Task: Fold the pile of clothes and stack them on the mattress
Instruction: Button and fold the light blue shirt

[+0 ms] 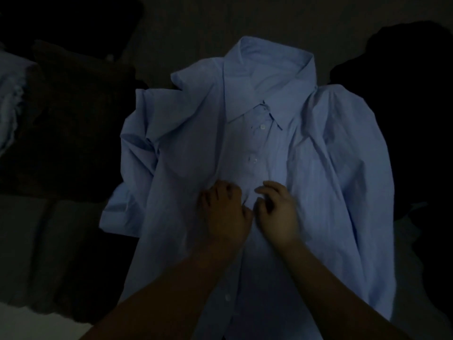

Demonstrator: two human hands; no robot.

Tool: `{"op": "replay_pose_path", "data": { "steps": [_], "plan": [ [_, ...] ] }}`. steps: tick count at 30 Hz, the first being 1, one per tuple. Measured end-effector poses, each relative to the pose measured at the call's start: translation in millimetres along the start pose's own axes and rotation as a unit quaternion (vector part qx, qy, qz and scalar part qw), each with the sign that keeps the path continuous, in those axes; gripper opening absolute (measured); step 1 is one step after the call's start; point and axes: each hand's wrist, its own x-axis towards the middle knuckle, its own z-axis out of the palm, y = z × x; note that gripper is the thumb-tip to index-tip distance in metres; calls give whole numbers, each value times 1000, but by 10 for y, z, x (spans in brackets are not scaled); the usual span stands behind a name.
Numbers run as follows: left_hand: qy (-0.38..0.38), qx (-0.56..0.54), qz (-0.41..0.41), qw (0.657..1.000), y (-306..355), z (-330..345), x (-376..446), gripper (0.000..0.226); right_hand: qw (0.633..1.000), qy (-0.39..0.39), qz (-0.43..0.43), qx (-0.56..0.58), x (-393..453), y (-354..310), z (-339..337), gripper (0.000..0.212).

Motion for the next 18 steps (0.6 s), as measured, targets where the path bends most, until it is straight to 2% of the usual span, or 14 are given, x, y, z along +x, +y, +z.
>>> {"op": "replay_pose_path", "data": {
  "steps": [3,6,9,13,18],
  "plan": [
    [35,-35,51,997,-24,-78,36,34,999,16,37,32,176,-102,-6,20],
    [56,-147,101,982,5,-151,245,36,994,-4,90,64,498,-115,6,24],
    [6,-229,59,972,87,-202,602,39,991,6,106,84,798,-133,17,24],
    [-2,-220,17,975,216,-237,829,24,988,-4,117,103,940,-161,52,16],
    [-3,-188,1,982,298,-271,876,26,986,-21,126,108,928,-115,74,20]
  ]
}}
